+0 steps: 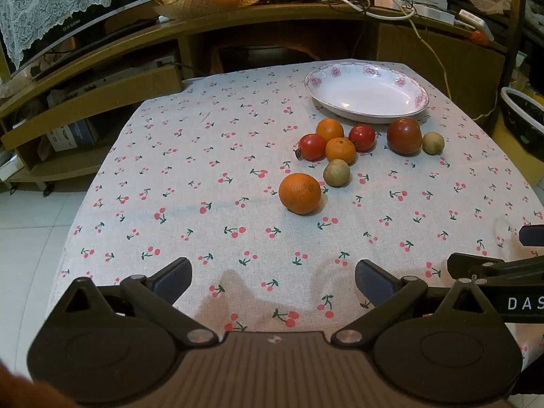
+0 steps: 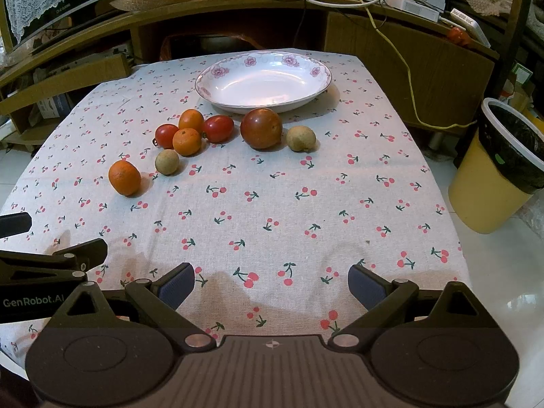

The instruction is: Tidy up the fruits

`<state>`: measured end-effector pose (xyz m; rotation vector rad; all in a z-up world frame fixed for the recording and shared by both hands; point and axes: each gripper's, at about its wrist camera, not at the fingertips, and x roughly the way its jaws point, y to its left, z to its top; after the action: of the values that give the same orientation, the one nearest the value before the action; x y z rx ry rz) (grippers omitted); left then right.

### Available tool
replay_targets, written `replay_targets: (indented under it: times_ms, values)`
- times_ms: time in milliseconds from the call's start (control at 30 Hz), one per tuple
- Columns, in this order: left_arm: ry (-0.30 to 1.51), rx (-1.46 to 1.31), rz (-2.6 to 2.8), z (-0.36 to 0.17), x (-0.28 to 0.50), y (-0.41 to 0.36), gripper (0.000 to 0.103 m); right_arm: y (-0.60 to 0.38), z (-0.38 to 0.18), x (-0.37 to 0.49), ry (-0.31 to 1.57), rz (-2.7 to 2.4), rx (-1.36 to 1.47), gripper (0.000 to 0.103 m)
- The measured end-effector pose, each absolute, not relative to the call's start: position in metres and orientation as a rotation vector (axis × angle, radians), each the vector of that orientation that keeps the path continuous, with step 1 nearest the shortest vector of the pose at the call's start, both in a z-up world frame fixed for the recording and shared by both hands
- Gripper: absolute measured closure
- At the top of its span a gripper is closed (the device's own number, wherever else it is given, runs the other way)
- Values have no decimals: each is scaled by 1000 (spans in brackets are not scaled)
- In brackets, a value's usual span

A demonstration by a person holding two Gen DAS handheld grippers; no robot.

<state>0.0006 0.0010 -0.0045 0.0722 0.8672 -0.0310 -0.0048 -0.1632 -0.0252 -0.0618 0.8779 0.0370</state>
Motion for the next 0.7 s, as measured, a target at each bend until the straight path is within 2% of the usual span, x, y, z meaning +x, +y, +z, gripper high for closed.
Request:
replay_targets:
  times_ms: [700]
  values:
    - [853, 80, -45, 0, -1, -1, 0, -164, -25, -2, 881, 35, -61, 6]
